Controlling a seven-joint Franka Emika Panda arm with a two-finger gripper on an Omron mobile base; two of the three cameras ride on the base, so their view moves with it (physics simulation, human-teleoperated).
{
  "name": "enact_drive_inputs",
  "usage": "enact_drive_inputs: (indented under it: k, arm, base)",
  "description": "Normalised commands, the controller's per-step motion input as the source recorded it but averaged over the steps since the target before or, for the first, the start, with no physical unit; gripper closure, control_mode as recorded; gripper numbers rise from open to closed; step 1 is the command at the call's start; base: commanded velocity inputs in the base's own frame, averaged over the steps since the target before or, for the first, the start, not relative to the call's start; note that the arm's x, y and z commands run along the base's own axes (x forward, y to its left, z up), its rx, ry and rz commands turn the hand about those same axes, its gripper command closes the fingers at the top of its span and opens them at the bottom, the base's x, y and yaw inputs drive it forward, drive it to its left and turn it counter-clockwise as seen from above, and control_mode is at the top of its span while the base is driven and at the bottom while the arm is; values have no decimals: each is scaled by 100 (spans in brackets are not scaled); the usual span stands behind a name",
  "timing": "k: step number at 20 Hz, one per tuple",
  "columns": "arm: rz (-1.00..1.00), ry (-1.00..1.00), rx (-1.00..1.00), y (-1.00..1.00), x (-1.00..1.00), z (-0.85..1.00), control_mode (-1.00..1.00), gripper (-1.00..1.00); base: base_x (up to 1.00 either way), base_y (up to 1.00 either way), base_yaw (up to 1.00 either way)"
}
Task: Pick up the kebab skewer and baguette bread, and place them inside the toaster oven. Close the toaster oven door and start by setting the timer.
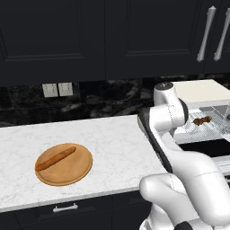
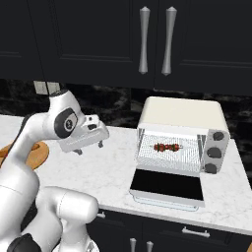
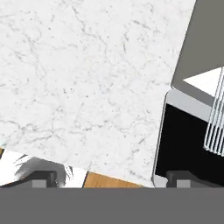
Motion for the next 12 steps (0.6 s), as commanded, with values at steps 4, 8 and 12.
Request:
enact_drive_inputs:
  k: [4,8,12]
  arm:
    - [-58,18,29,61,0,-1,-100,-100]
    - [-61,10,21,64,-1,-23,-100,-100]
    - [-28,0,0,99,1,-15,-100,-100]
  base:
    - [0,0,0]
    - [0,0,0]
    - [0,0,0]
